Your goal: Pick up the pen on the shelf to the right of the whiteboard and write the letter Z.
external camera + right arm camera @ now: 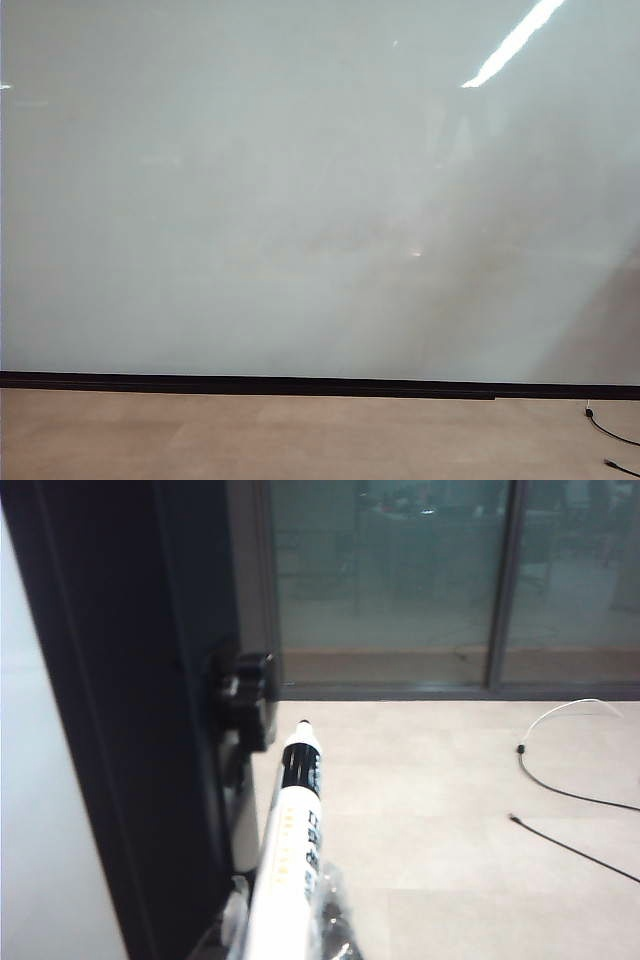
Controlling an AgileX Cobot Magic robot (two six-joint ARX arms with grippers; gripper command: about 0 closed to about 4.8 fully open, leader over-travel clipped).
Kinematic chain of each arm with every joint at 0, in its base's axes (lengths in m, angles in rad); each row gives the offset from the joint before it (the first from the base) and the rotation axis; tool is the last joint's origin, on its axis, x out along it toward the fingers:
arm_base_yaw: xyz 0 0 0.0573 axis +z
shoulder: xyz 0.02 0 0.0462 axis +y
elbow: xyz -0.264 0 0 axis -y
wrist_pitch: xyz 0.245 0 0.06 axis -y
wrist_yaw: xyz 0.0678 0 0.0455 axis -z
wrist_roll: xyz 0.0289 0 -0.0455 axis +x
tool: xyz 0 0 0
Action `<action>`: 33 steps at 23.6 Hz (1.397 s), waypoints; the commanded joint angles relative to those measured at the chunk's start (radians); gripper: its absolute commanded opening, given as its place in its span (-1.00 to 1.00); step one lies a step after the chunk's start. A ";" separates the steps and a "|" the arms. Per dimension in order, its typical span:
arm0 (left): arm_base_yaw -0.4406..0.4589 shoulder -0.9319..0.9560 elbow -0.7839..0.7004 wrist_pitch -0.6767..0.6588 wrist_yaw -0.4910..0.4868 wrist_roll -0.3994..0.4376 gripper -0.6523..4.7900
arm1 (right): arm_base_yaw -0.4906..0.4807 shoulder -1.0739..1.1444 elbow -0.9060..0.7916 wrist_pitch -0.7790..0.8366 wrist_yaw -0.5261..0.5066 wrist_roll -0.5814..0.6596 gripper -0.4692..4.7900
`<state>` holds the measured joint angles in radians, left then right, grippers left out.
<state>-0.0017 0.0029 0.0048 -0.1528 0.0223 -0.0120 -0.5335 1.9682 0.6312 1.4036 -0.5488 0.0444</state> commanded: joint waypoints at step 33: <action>0.000 0.000 0.002 0.011 0.000 0.004 -0.78 | 1.089 -0.836 -0.468 -0.300 0.766 -0.040 -0.84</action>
<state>-0.0021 0.0029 0.0048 -0.1528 0.0223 -0.0124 0.5438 1.1179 0.1364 1.1103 0.2569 0.0090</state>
